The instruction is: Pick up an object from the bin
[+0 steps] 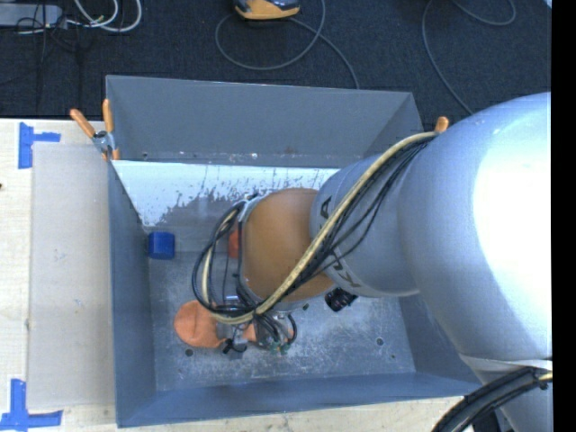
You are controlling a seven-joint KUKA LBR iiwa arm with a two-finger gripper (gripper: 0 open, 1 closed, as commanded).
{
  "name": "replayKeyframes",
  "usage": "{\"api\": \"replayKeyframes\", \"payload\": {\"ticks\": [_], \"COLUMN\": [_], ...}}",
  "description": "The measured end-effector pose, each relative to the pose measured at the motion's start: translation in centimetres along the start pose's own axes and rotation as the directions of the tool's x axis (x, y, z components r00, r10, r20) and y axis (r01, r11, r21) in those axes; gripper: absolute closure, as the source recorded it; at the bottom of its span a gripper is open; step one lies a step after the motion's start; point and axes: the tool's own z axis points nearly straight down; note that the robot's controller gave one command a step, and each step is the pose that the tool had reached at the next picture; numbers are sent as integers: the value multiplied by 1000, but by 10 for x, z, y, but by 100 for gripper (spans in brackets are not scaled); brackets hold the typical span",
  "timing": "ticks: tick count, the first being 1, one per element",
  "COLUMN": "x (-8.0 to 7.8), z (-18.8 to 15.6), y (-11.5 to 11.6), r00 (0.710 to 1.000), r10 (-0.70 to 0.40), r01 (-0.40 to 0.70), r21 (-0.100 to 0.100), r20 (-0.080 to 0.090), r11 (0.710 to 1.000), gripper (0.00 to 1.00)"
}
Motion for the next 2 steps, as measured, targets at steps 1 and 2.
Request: {"api": "replayKeyframes", "payload": {"ticks": [1,2], "x": [2,2], "z": [-7,-21], "y": [0,1], "r00": [1000,1000], "r10": [-2,-4], "r01": [2,4], "r21": [2,1], "r20": [-5,-3], "r11": [1000,1000], "gripper": [100,100]}}
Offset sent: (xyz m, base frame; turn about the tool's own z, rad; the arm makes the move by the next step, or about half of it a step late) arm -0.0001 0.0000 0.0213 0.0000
